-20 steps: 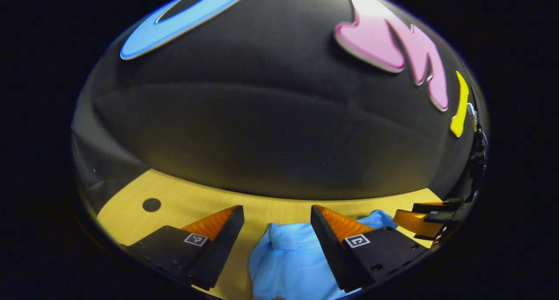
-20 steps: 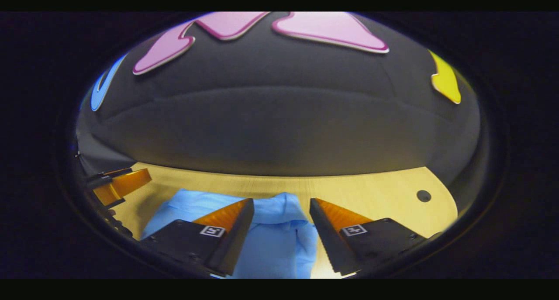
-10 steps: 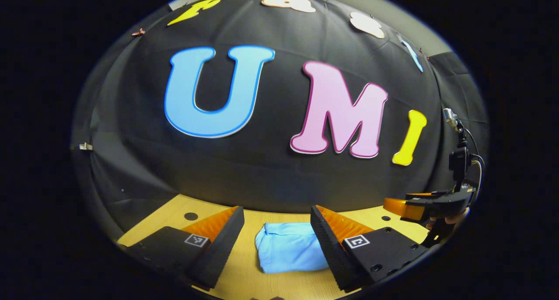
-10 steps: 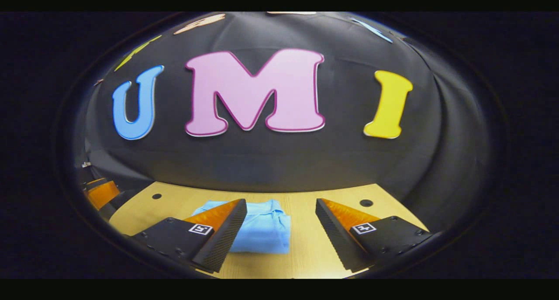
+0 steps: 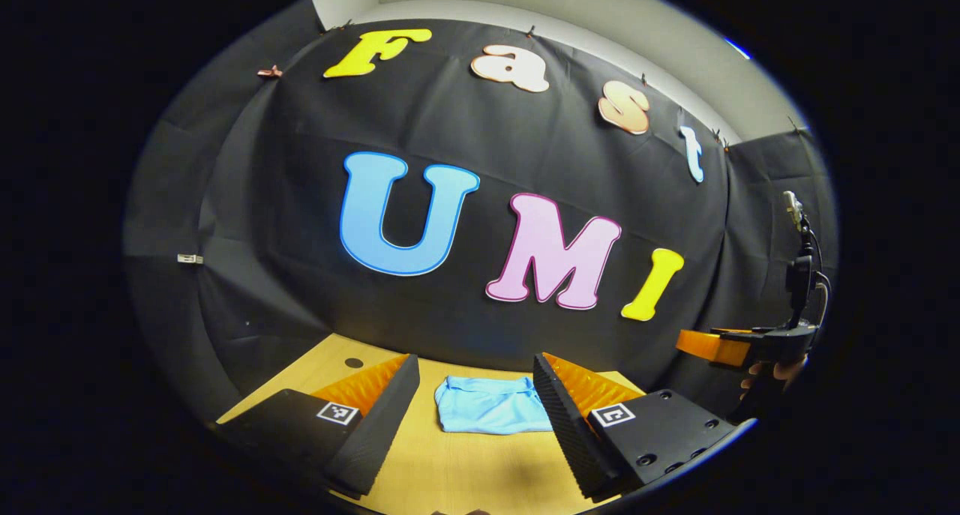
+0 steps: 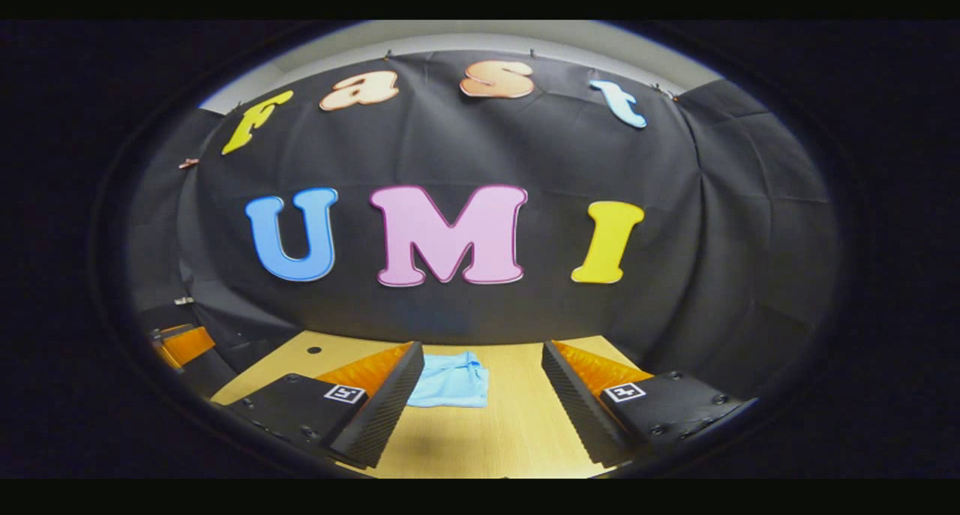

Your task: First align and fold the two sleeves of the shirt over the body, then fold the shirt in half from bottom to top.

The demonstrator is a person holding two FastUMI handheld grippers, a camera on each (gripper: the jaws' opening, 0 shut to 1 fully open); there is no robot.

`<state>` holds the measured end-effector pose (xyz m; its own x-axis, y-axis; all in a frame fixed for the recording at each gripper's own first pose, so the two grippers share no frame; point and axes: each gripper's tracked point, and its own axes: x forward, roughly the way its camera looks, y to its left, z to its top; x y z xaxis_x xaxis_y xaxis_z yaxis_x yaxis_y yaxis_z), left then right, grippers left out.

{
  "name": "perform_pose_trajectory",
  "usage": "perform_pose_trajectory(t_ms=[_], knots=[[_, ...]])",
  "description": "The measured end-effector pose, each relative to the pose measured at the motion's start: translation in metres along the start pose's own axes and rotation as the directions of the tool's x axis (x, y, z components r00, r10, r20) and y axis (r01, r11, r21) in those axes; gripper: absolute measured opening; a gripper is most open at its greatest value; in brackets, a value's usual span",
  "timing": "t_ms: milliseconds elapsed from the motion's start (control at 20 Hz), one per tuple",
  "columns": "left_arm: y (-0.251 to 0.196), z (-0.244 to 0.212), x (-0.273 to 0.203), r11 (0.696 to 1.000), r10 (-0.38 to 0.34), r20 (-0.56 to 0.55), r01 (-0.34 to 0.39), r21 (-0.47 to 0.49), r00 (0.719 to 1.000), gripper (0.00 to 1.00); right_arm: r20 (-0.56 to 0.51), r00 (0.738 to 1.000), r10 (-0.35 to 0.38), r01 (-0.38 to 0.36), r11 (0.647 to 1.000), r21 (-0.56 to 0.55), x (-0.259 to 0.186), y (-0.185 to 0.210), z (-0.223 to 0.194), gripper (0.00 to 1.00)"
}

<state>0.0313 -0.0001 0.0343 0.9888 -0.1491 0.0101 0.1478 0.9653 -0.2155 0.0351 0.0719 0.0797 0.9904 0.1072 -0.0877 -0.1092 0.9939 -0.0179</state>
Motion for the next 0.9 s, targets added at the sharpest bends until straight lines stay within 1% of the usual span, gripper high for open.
perform_pose_trajectory(t_ms=[150, 250, 350, 450, 500, 600, 700, 900], knots=[[0.0, 0.009, -0.038, 1.0, 0.002, -0.002, -0.002, 0.02, 1.0, 0.97, 0.019, 0.999, 0.031, -0.031, 0.999, 0.027, -0.042, 0.01, 0.021, 0.99], [-0.005, 0.019, -0.061, 0.999, 0.0, 0.02, -0.001, 0.04, 1.0, 0.97, 0.042, 0.998, 0.037, -0.037, 0.999, 0.004, -0.069, 0.013, 0.03, 0.99], [-0.009, 0.028, -0.08, 0.998, 0.011, 0.046, -0.014, 0.055, 0.999, 0.97, 0.05, 0.998, 0.032, -0.031, 0.999, -0.023, -0.09, 0.013, 0.029, 0.99], [-0.017, 0.026, -0.093, 0.999, 0.019, 0.051, -0.022, 0.05, 0.999, 0.97, 0.029, 0.999, 0.042, -0.041, 0.999, -0.025, -0.109, 0.017, 0.017, 0.99], [-0.021, 0.025, -0.1, 0.998, 0.025, 0.053, -0.027, 0.053, 0.998, 0.97, 0.013, 0.999, 0.041, -0.04, 0.998, -0.046, -0.117, 0.016, 0.009, 0.99], [-0.028, 0.02, -0.108, 0.996, 0.032, 0.058, -0.036, 0.079, 0.998, 0.97, -0.009, 0.999, 0.05, -0.051, 0.995, -0.092, -0.126, 0.02, -0.002, 0.99], [-0.038, 0.016, -0.114, 0.993, 0.028, 0.062, -0.035, 0.11, 0.998, 0.97, -0.031, 0.997, 0.073, -0.075, 0.993, -0.088, -0.132, 0.029, -0.013, 0.99], [-0.053, 0.003, -0.121, 0.993, -0.013, 0.039, 0.009, 0.117, 0.999, 0.97, -0.071, 0.992, 0.105, -0.11, 0.992, -0.068, -0.145, 0.045, -0.031, 0.98]])
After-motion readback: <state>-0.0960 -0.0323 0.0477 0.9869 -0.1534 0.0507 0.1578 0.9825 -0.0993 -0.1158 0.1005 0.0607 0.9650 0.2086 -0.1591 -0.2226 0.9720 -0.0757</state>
